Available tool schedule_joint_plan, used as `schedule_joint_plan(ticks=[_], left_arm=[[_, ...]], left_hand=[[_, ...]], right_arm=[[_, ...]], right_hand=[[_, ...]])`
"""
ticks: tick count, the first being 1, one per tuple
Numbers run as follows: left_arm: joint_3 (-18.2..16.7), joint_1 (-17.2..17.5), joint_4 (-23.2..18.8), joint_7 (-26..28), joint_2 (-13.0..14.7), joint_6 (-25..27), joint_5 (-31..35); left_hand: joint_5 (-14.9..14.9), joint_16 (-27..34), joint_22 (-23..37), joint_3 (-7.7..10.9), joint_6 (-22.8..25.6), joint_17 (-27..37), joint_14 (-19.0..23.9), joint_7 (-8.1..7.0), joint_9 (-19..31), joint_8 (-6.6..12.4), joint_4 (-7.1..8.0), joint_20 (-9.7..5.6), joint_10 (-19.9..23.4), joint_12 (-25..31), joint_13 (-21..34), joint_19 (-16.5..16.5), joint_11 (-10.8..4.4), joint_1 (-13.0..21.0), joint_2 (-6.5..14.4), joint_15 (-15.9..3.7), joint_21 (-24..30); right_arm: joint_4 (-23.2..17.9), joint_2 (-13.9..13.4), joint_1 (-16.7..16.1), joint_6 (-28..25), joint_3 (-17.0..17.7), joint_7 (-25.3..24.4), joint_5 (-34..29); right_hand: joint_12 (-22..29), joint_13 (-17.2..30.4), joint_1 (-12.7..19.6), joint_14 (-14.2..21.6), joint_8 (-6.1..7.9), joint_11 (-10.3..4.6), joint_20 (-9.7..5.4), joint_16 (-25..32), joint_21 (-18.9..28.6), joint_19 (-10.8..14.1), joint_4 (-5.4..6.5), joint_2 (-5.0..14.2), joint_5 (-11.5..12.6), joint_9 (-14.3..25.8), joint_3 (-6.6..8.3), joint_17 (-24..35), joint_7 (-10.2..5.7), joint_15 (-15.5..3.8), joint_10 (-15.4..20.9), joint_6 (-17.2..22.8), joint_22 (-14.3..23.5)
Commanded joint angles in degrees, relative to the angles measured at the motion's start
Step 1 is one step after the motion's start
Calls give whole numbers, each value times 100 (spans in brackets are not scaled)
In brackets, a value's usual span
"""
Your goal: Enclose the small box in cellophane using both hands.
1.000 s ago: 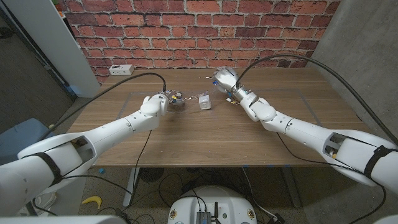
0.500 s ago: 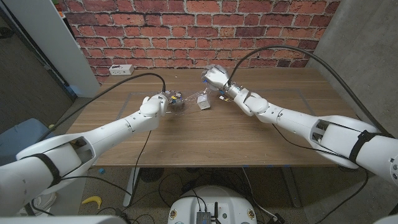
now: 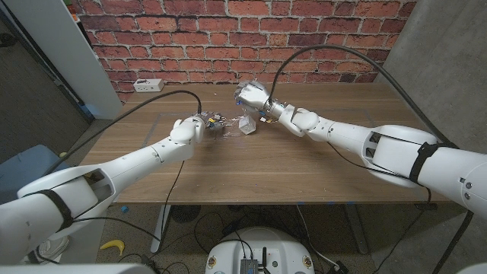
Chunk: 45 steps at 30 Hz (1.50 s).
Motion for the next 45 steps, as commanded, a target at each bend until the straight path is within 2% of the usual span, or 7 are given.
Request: schedule_joint_plan(ticks=[1,8,12,23,35,39,45], left_arm=[[-26,44,-60,18,31,34,-12],[-43,102,-174,-7,79,120,6],[-58,137,-232,-9,100,161,10],[-134,226,-323,17,171,198,-43],[-175,298,-350,35,211,217,-125],[-292,417,-618,63,335,375,-156],[-530,689,-1241,125,566,951,-99]], left_hand=[[-6,20,24,-22,-1381,2,-1200,13,11,43,-1,-13,-1148,24,10,-766,11,-77,-6,-19,49],[-5,21,23,-29,-1381,2,-1200,15,10,43,-4,-14,-1150,25,10,-767,4,-84,-9,-19,54],[-5,20,23,-32,-1378,2,-1202,12,10,44,-6,-15,-1151,25,9,-767,6,-87,-11,-18,57],[-4,24,22,-47,-1313,1,-1194,35,10,68,-13,-14,-1144,31,9,-770,7,-99,-20,-21,65],[-4,29,21,-60,-1266,0,-1180,45,10,80,-20,-16,-1135,36,9,-769,11,-108,-30,-23,72],[-7,49,14,-89,-966,-5,-1111,111,9,170,-57,-24,-1015,82,7,-730,25,-106,-71,-22,99],[-22,113,-8,-143,-580,-13,-817,148,6,238,-185,14,-747,160,1,-639,-8,-47,-193,31,140]], right_arm=[[1080,670,379,582,-623,-607,319],[1676,1071,505,788,-907,-788,556],[1833,1226,541,842,-1030,-752,731],[1932,1428,553,849,-1250,-403,1160],[1970,1613,565,828,-1456,90,1363],[1976,1651,573,782,-1481,249,1425],[1978,1676,581,739,-1516,407,1488]], right_hand=[[-10,9,68,50,-12,10,-8,3,41,21,0,-10,7,-1,-46,31,13,-1055,40,59,17],[-23,9,80,58,-24,11,-10,1,45,28,7,-7,9,-1,-66,32,12,-1054,43,81,18],[-28,10,85,61,-33,11,-11,0,46,30,10,-6,10,-1,-78,32,14,-1053,50,83,18],[-43,11,104,70,-60,11,-13,-7,54,43,19,-3,15,-1,-113,30,8,-1054,71,103,19],[-59,11,125,94,-78,10,-18,-3,56,43,25,3,22,-1,-147,36,-2,-1054,92,144,19],[-64,11,131,98,-85,10,-20,-5,58,45,26,2,24,-1,-157,36,-1,-1054,96,151,20],[-71,12,140,101,-95,11,-19,-8,59,45,27,2,27,-2,-173,35,-2,-1055,104,166,20]])
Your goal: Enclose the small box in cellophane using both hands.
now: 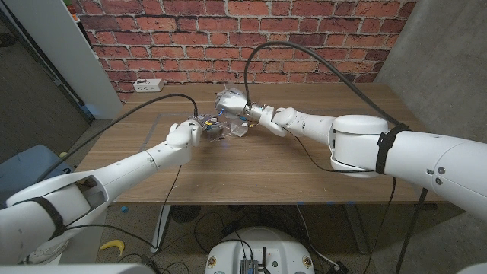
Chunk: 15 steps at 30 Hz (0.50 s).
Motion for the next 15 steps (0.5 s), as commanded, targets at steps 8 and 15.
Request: schedule_joint_plan(ticks=[8,15], left_arm=[[-581,774,-1689,214,666,1318,114],[-745,1119,-2314,296,920,1582,82]], left_hand=[[-40,115,-34,-97,-69,19,-403,55,1,107,-304,151,-316,170,-10,-494,24,160,-311,129,98],[-43,179,-72,-175,934,23,378,153,0,209,-575,216,604,345,-11,-34,140,318,-459,101,239]], right_arm=[[44,159,18,-116,-162,590,241],[45,212,11,-118,-182,632,252]], right_hand=[[-27,11,101,74,-26,1,-18,-13,59,43,-5,-9,31,-2,-55,7,34,-1044,41,68,21],[-35,12,110,78,-37,1,-17,-17,61,44,-3,-8,35,-2,-71,6,17,-1045,50,83,21]])
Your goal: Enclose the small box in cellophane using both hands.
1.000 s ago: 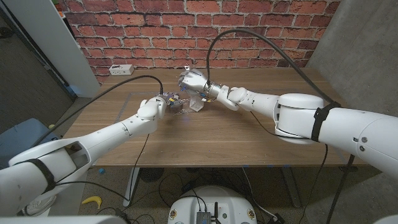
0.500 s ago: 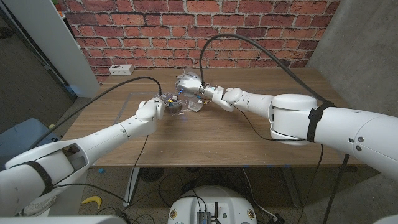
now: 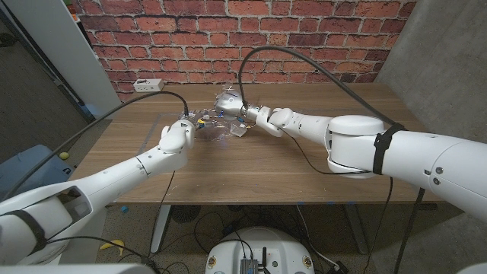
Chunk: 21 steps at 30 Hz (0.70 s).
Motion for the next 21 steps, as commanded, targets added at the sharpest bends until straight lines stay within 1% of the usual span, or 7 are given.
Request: schedule_joint_plan(ticks=[1,3,6,9,13,17,21], left_arm=[[-393,651,-1207,223,472,656,-11],[-511,830,-1410,384,531,789,-33],[-680,1092,-1698,618,626,968,-79],[-791,1308,-1942,830,712,1141,-87],[-1082,1673,-2207,1288,782,1222,-235],[-1653,2239,-2435,2041,813,944,-633],[-2321,2870,-2562,2941,780,346,-1103]], left_hand=[[-8,51,4,-32,735,25,555,92,1,83,-185,26,548,88,18,232,51,105,-105,-39,175],[-8,40,1,-51,1213,25,767,159,3,145,-259,14,926,153,21,305,77,141,-121,-97,183],[-8,70,4,-59,1512,29,1059,232,5,143,-326,16,1243,199,28,456,123,176,-121,-157,225],[-13,70,16,-72,2102,40,1326,401,15,218,-386,40,1556,220,38,534,144,188,-103,-169,240],[-64,171,33,60,2875,56,1987,585,26,283,-474,13,2184,312,55,902,170,292,162,-289,370],[-130,293,48,159,3278,80,2599,719,31,262,-546,-79,2714,394,67,1230,170,334,314,-328,500],[-154,407,68,211,3624,103,3074,797,36,282,-588,-141,3080,452,78,1480,241,333,376,-363,612]], right_arm=[[10,97,-3,-29,-58,182,61],[11,115,-4,-40,-61,210,64],[11,142,-4,-55,-67,244,66],[12,176,-7,-82,-67,291,75],[14,236,-17,-123,-68,399,98],[-6,291,-36,-137,-74,511,124],[-238,220,-59,-147,-84,570,147]], right_hand=[[-14,12,67,27,-13,1,-16,-19,16,45,-9,6,36,-2,-31,5,-13,-1054,52,54,21],[-18,12,70,25,-19,1,-16,-22,16,44,-8,4,37,-2,-38,4,-9,-1053,52,54,22],[-24,12,76,24,-26,1,-17,-27,17,45,-8,5,39,-2,-46,2,-8,-1054,52,58,22],[-31,12,80,27,-34,1,-14,-27,18,45,-6,6,41,-2,-56,4,-8,-1053,51,63,22],[-39,13,85,26,-44,1,-16,-33,17,41,-4,6,43,-2,-67,2,-4,-1053,50,66,22],[-46,13,88,27,-51,1,-18,-35,17,39,-1,9,46,-2,-78,2,-9,-1052,51,74,22],[-53,13,92,28,-61,1,-18,-37,18,40,1,9,48,-2,-90,3,-14,-1052,53,78,22]])
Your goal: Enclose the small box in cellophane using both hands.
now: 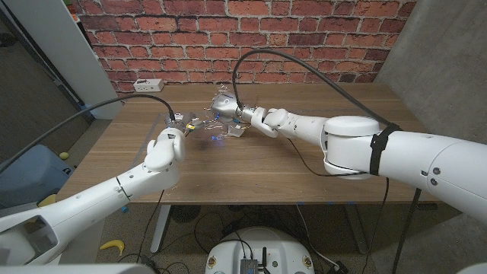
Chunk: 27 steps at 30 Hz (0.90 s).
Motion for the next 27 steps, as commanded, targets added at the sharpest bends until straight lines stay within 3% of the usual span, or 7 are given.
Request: schedule_joint_plan(ticks=[1,4,9,15,27], left_arm=[[-1616,1704,-779,2020,121,-803,-935],[-2079,2115,-680,2717,19,-1562,-1302],[-2529,2516,-291,3629,-156,-2875,-1721],[-2822,2709,42,4107,-323,-3928,-2064],[-2923,2658,314,4106,-432,-4618,-2191]], left_hand=[[-41,119,37,83,380,40,451,97,23,36,-29,-39,429,99,39,244,64,-10,104,-32,123],[-52,218,61,95,604,78,788,271,33,44,-32,-52,700,141,55,411,111,-64,123,-45,212],[-54,290,91,104,774,112,1011,334,46,58,-32,-13,874,164,72,548,203,-106,133,-57,293],[-54,263,113,106,602,131,973,332,58,-44,-33,49,759,98,102,540,226,-139,133,12,312],[-53,143,136,105,178,160,733,229,74,-270,-18,99,535,-32,150,444,227,-226,135,67,308]], right_arm=[[-258,25,-58,-56,-28,273,67],[-308,43,-74,-50,-69,340,45],[-362,83,-96,5,-112,458,14],[-431,129,-126,32,-102,532,43],[-443,378,-191,-229,-65,1229,351]], right_hand=[[-13,14,79,31,-21,1,-20,-13,17,36,0,-4,31,-2,-50,19,13,-1052,54,46,22],[-18,14,82,34,-32,0,-27,-14,16,33,2,-5,33,-2,-63,22,16,-1051,59,44,22],[-31,15,89,38,-48,1,-37,-13,20,38,6,-8,39,-1,-89,28,-6,-1051,59,52,23],[-51,16,98,43,-73,2,-52,-17,20,33,13,-9,50,0,-123,33,-38,-1051,53,56,24],[-117,20,89,37,-134,-1,-95,-20,11,-11,51,13,65,8,-220,51,-88,-1045,-16,49,29]])
